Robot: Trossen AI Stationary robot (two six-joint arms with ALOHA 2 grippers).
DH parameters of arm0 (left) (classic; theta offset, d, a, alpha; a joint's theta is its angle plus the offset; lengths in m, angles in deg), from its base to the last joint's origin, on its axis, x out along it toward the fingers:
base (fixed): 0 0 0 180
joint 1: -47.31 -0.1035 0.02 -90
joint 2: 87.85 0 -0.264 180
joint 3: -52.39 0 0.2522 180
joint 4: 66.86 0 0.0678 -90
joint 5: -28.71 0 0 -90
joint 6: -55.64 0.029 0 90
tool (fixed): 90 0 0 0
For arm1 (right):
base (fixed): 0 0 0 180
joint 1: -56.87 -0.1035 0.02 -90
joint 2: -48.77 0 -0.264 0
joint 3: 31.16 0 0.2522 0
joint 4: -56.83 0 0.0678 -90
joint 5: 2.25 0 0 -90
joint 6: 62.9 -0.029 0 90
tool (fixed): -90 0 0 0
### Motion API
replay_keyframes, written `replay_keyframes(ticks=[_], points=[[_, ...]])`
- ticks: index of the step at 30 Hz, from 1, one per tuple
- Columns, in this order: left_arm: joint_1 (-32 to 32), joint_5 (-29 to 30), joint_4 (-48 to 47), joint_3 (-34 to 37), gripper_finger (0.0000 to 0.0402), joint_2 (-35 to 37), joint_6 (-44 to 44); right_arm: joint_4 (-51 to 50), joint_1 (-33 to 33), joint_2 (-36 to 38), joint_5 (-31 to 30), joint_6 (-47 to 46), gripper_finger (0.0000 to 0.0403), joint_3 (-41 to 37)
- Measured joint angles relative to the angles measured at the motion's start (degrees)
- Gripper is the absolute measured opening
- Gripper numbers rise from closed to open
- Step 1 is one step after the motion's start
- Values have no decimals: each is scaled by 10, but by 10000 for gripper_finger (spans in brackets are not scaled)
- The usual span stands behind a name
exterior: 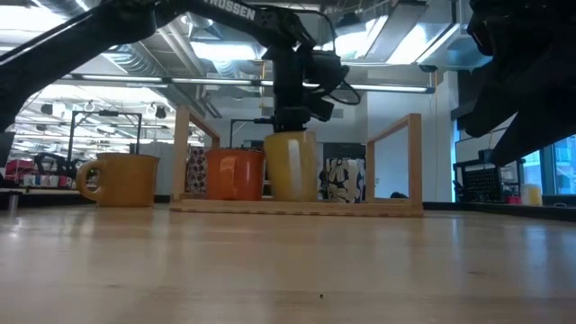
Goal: Place coffee mugs
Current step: Put the light yellow mug on the shelf
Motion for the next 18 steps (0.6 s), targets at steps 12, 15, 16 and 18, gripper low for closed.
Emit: replay_keyframes(ticks=[12,15,16,18], points=[[-5,10,19,17,28,0,11,4,0,0,0,0,229,0],[-5,11,27,17,40,0,12,7,0,0,0,0,229,0],[-5,12,30,17,42,0,12,9,0,0,0,0,229,0],[-5,7,33,17,46,1,15,10,0,0,-1,0,229,0]])
